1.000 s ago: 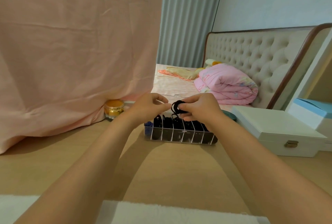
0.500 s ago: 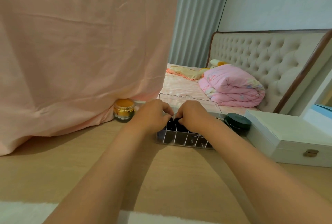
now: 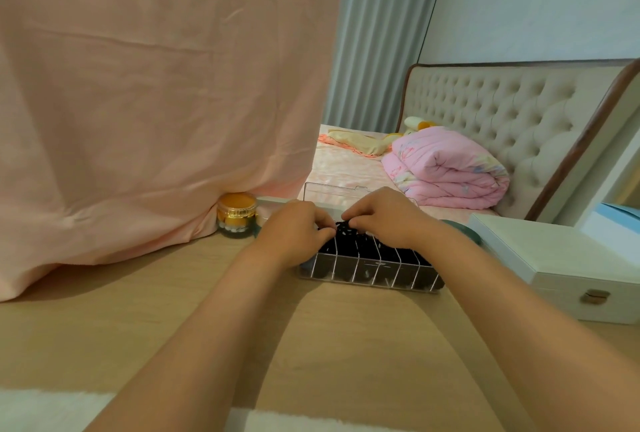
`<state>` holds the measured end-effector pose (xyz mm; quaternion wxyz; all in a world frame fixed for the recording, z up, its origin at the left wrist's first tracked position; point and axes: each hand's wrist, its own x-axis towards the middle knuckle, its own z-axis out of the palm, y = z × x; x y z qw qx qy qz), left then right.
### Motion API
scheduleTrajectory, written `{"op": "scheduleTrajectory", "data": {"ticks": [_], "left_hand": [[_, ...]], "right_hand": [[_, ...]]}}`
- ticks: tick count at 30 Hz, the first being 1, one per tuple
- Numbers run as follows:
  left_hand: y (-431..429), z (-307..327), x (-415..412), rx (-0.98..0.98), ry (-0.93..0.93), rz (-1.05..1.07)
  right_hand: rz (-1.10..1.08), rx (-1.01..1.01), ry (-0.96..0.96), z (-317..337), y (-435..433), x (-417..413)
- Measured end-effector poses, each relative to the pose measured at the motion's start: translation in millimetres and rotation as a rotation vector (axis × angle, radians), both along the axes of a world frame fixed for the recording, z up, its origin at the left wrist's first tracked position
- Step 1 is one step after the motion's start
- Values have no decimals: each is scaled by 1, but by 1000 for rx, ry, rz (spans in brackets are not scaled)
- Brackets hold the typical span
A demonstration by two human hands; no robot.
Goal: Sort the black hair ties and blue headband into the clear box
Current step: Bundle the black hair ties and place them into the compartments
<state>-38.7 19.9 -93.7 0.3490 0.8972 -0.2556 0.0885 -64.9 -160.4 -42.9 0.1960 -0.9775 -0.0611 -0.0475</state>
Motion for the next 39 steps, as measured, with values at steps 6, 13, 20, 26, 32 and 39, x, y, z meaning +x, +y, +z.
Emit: {"op": "scheduleTrajectory", "data": {"ticks": [6, 13, 20, 26, 32, 39], "left_hand": [[2, 5, -2, -58, -6, 26], [-2, -1, -3, 67, -67, -54], [-3, -6, -2, 229, -135, -65], [-6, -5, -2, 316, -152, -68], [3, 8, -1, 128, -34, -102], [7, 9, -2, -50, -27, 6]], "right_hand": [[-24, -180, -57, -20, 15, 2], [78, -377, 192, -2, 20, 2], [71, -88, 113, 18, 5, -1], [60, -2, -53, 11, -10, -25], [201, -190, -152, -31, -11, -49], [206, -352, -118, -39, 6, -36]]}}
